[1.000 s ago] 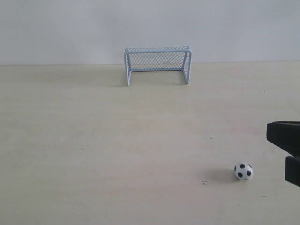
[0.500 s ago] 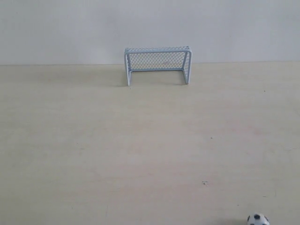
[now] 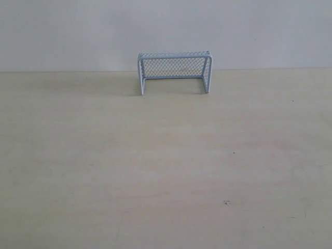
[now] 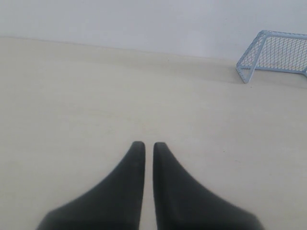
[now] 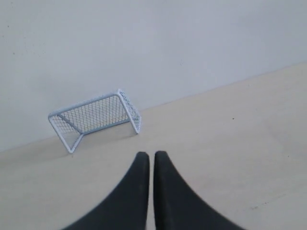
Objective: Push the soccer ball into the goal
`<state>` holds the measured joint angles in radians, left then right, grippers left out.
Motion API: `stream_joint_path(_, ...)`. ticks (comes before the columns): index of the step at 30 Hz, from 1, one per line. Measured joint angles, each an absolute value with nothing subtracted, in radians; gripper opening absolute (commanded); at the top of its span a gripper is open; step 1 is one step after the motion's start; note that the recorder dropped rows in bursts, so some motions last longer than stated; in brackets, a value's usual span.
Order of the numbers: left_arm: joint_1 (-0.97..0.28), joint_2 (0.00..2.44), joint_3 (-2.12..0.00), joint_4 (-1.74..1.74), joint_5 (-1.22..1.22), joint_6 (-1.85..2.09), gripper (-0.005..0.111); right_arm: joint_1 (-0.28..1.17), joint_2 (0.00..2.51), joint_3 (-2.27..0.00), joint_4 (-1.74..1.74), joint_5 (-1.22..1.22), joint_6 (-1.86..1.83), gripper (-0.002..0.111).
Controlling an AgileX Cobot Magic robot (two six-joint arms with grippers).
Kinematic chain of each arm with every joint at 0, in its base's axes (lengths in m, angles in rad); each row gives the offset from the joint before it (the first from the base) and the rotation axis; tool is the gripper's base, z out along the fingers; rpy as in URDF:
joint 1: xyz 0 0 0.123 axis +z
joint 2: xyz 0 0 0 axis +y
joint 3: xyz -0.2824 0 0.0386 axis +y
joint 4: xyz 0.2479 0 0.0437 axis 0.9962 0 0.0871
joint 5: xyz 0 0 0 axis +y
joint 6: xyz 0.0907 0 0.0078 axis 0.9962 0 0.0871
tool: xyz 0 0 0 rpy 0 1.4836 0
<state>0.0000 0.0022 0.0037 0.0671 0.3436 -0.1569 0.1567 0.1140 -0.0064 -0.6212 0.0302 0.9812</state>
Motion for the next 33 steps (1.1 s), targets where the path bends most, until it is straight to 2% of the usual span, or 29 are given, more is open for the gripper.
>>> stream_joint_path(5, 0.0, 0.002, 0.004, 0.067, 0.344, -0.157, 0.006, 0.151, 0.05, -0.006, -0.621, 0.075, 0.978, 0.0)
stream_joint_path(14, 0.0, 0.002, 0.004, 0.067, 0.344, -0.157, 0.006, 0.151, 0.008, -0.003, -0.627, 0.327, 0.973, 0.0)
stream_joint_path(33, 0.0, 0.002, 0.004, 0.067, 0.344, -0.157, 0.006, 0.151, 0.006, 0.001, -0.635, 0.342, 0.849, 0.0)
